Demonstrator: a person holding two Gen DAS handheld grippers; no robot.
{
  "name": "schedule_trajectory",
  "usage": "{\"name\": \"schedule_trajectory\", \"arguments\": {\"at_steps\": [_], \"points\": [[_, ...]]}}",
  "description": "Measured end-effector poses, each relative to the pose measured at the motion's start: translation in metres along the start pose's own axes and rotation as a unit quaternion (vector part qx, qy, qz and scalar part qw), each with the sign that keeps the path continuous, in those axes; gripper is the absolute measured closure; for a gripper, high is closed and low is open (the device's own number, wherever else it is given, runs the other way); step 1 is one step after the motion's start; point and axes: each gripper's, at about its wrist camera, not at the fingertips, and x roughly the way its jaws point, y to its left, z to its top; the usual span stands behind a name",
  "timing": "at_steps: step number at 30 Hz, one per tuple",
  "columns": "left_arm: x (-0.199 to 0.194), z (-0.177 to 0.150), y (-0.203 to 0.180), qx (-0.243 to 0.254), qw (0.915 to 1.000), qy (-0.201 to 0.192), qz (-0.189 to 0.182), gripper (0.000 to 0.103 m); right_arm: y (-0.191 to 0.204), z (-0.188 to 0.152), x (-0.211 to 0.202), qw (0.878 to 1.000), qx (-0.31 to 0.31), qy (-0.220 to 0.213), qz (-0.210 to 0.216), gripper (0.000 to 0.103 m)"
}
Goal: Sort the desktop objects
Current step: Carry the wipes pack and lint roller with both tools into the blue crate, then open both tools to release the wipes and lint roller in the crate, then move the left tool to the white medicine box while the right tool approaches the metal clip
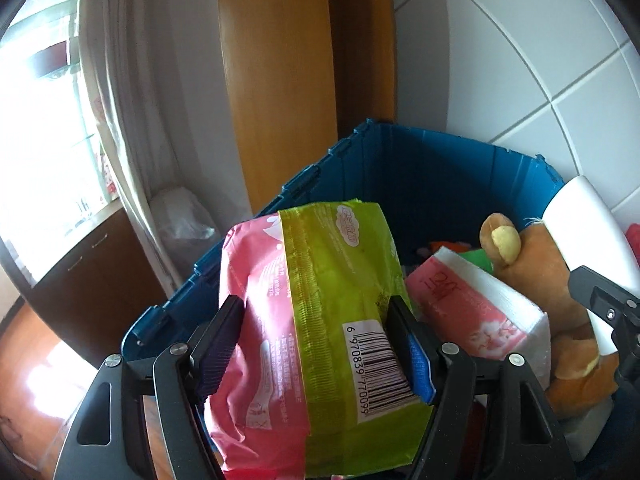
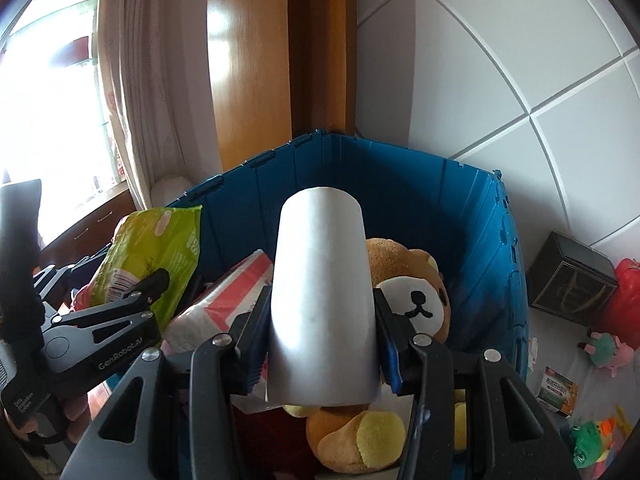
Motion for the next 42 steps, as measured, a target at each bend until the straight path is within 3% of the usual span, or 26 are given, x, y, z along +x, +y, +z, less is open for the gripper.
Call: {"name": "schedule_trajectory", "arguments": {"at_steps": [5,10,12,14,18,29,34,42], "points": [[-0.017,0.001,-0.011,0.005,0.9997,-0.02,-0.01,0.023,0.004,-0.001,0.002,1.0,-0.011,0.002,-0.016,0.057],[-0.026,0.0,-0.02,0.012,0.9994,-0.024,-0.021,0.023,0.01,-0.001,-0.003,1.0,-0.016,0.0,-0.023,0.054],[-0.03,-0.002,-0.021,0.011,0.9995,-0.023,-0.016,0.023,0.011,0.0,-0.008,0.999,-0.017,-0.006,-0.032,0.032],[-0.032,-0.004,-0.018,0.004,0.9996,-0.023,-0.015,0.023,0.01,0.0,-0.016,0.999,-0.016,-0.017,-0.044,0.017],[-0.041,-0.008,-0.009,-0.012,0.9995,-0.023,-0.017,0.023,0.008,-0.005,-0.031,0.999,-0.013,-0.024,-0.045,0.005],[-0.081,-0.023,-0.038,-0.01,0.9987,-0.034,-0.037,0.022,-0.029,-0.039,-0.08,0.997,0.017,-0.029,-0.065,0.0],[-0.114,-0.034,-0.08,0.006,0.9963,-0.053,-0.068,0.022,-0.072,-0.062,-0.111,0.995,0.039,-0.03,-0.084,0.0],[-0.171,-0.061,-0.192,0.056,0.9867,-0.07,-0.136,0.02,-0.179,-0.124,-0.174,0.987,0.095,-0.023,-0.128,0.0]]}}
